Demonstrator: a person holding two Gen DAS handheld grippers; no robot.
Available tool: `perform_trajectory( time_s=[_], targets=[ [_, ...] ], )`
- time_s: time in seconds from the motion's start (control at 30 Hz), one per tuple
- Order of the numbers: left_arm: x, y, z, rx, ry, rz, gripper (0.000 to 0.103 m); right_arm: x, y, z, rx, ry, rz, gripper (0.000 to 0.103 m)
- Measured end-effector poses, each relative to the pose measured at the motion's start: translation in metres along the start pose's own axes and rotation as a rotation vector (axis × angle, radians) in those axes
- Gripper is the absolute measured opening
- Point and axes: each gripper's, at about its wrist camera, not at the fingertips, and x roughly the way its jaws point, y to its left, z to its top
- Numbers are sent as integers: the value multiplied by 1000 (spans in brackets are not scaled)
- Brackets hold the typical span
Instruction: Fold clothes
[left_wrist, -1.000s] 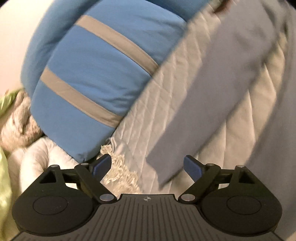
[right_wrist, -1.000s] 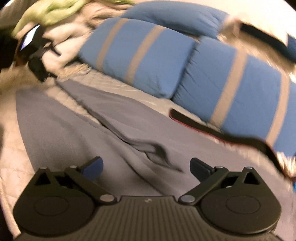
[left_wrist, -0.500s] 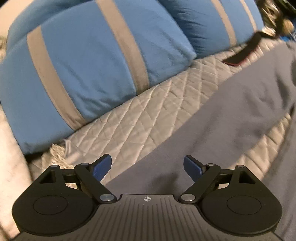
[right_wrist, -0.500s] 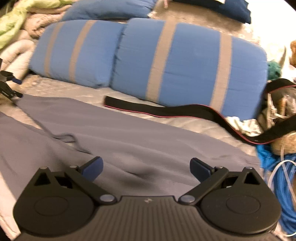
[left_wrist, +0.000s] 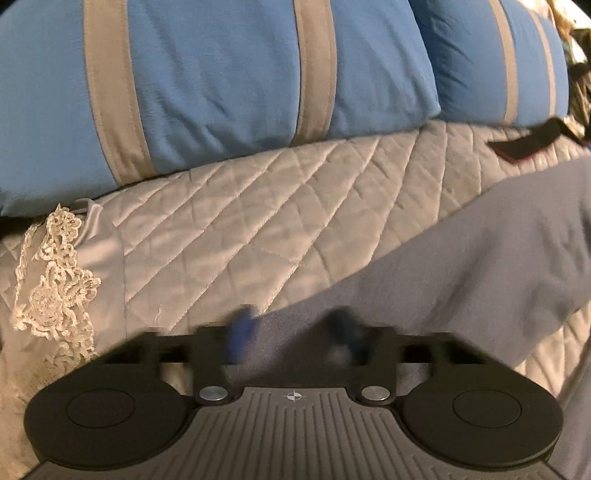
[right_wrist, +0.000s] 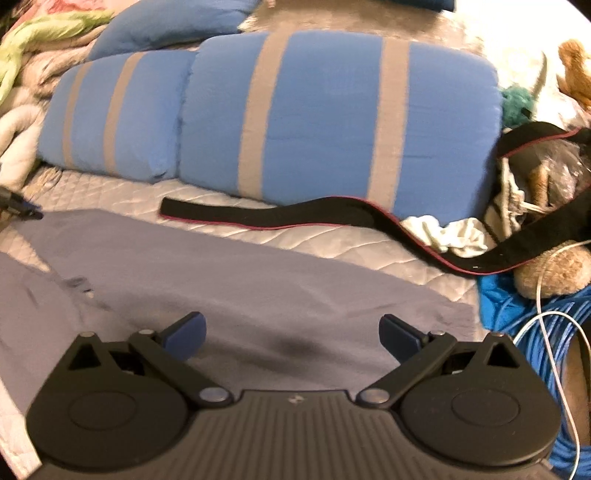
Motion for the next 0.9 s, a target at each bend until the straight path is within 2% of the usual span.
perform_trajectory(
  time_s=[0.03, 0.07, 0.17, 0.3, 0.77, 0.9],
  targets=[
    [0, 0, 0, -7, 2, -1, 10, 3, -7, 0, 12, 3, -17, 103],
    [1, -1, 0, -9, 4, 0, 9, 7, -13, 0, 20, 12, -38, 103],
    [3, -6, 2, -6, 11, 24, 8, 22, -26, 2, 17, 62, -140, 103],
    [7, -12, 5, -2, 18, 59, 8, 37, -38, 5, 1, 120, -213, 103],
    [12, -18, 7, -17, 26, 116, 8, 76, -77, 10, -44, 149, -257, 103],
    [12, -20, 7, -20, 24, 125, 8, 100, -109, 9, 2, 151, -220, 95]
  ],
)
